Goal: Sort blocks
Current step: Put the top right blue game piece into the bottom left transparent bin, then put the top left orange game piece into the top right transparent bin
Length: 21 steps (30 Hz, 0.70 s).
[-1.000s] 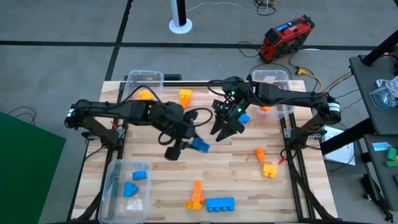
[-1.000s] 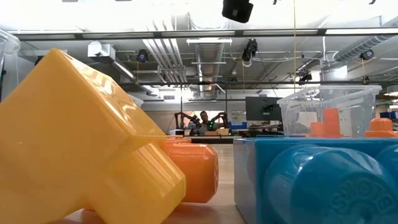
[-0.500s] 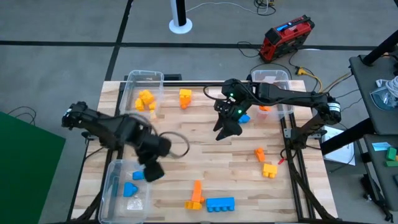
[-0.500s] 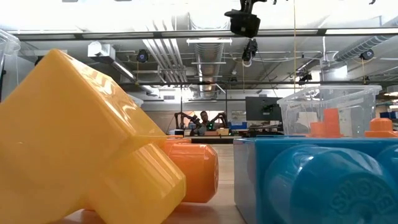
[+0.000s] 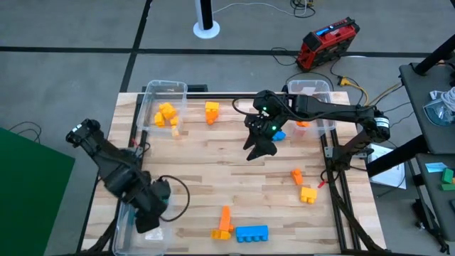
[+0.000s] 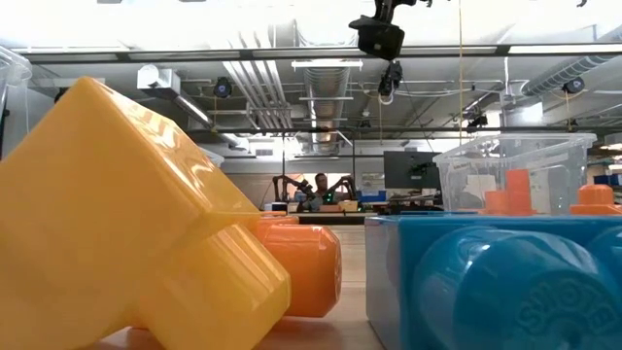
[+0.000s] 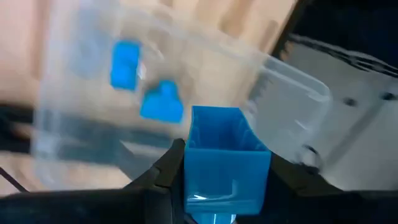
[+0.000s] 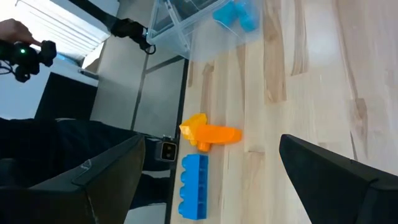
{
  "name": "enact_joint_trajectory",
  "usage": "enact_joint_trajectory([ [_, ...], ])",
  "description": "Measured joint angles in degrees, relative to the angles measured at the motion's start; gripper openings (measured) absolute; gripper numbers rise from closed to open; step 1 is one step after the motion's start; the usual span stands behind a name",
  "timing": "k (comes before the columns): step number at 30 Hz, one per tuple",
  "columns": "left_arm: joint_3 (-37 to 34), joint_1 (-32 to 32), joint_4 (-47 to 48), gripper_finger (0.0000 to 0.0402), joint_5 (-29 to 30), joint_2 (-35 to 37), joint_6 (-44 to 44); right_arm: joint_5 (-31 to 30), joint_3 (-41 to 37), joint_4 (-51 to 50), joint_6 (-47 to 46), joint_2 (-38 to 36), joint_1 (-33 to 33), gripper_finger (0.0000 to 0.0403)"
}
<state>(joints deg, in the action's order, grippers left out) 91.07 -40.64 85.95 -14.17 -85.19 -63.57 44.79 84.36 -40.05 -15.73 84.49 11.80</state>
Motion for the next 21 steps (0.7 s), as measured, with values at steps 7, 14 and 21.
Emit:
enact_joint_trajectory([
  [7,0.0,-3.7,0.4,0.0153,9.2,-1.2,-1.0,0.0,0.0,0.0,0.1,0.0,-0.3,0.0363],
  [14,0.0,-3.7,2.0,0.0203,9.1,-2.5,-2.0,-0.4,0.0,-0.1,-0.3,0.0,-0.4,0.0363],
  [21,0.5,-1.8,0.2,0.0207,11.6,-2.0,-3.7,-10.6,0.0,-2.3,-3.6,-0.3,-1.0,0.0363],
])
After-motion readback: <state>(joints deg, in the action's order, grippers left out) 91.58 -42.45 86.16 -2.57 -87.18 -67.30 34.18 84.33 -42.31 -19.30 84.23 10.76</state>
